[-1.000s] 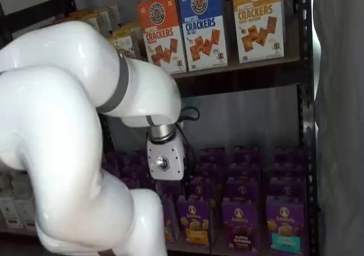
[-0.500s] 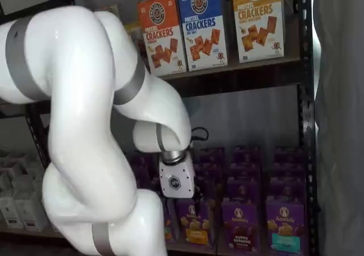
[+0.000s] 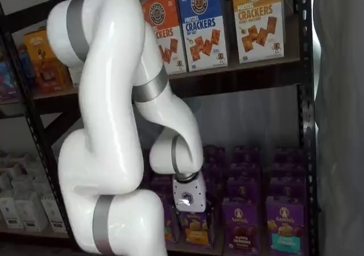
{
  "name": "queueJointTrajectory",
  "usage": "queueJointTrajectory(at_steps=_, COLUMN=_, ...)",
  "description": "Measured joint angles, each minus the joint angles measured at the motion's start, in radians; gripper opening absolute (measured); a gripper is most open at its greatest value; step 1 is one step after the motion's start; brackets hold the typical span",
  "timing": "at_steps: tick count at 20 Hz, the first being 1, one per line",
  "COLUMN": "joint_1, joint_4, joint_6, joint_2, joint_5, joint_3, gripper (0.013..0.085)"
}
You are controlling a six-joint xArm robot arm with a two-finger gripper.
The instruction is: Pick up the purple box with a brown patch in the center, on the bottom shelf, the fifth box from the left
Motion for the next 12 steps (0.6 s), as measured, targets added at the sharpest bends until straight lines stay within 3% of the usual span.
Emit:
queueJointTrajectory(at_steps=6, joint_1=-0.031, joint_4=0.035, joint_6=-0.068, joint_2=0.188, joint_5=-0.108, joint_3=-0.092, gripper=0.085)
queueJointTrajectory(at_steps=12, joint_1=-0.084, joint_4=-0.083, joint_6=-0.003, joint_2=0.31, joint_5=-0.134, joint_3=-0.186, gripper=0.085)
